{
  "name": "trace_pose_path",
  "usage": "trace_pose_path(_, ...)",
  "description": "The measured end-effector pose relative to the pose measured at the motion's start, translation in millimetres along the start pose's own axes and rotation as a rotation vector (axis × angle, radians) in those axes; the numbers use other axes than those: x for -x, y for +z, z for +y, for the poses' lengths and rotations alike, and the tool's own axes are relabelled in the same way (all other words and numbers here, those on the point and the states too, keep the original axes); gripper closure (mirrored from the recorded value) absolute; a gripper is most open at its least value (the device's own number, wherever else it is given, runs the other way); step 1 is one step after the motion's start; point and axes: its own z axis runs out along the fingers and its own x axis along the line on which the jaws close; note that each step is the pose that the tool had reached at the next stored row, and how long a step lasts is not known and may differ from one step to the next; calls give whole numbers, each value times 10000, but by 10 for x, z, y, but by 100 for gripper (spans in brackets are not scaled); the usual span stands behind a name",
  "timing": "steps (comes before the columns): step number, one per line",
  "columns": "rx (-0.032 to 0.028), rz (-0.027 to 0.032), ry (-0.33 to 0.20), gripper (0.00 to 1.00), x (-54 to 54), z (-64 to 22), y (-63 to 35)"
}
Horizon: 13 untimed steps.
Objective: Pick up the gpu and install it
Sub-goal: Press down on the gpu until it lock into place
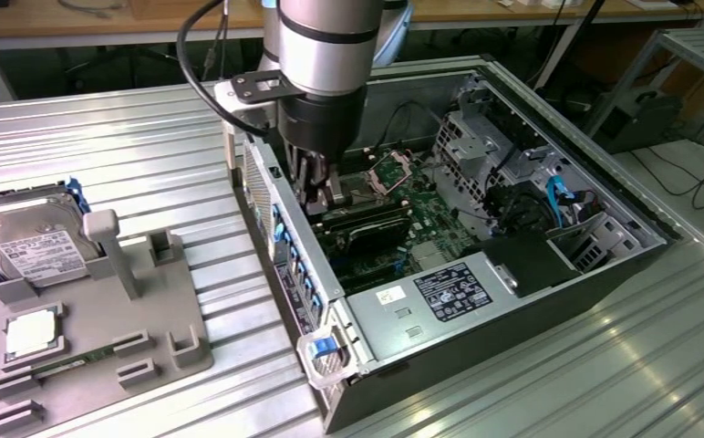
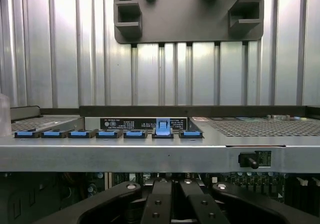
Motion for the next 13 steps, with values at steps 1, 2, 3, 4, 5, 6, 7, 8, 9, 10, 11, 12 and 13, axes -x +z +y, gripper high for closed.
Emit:
trace_pose_path(1,0,0,-1,89,0,0,-9)
trace_pose_path(2,1,1,0,89,-1,1,-40)
trace_pose_path(3,3,3,1,89,-2,1,-73)
trace_pose_path(4,0,-1,1,89,-3,2,-84)
trace_pose_path(5,-3,-4,0,89,-3,2,-83)
trace_pose_path(6,0,-1,1,89,-4,2,-82)
trace_pose_path(7,-1,-2,1,89,-10,2,-77)
trace_pose_path(8,0,-1,0,89,-14,4,-73)
trace_pose_path(9,0,-1,1,89,-20,9,-71)
trace_pose_path(10,0,0,1,89,-25,13,-69)
trace_pose_path(11,0,-1,-1,89,-28,15,-65)
trace_pose_path(12,-1,-3,0,89,-27,18,-57)
trace_pose_path(13,0,-1,0,89,-27,21,-52)
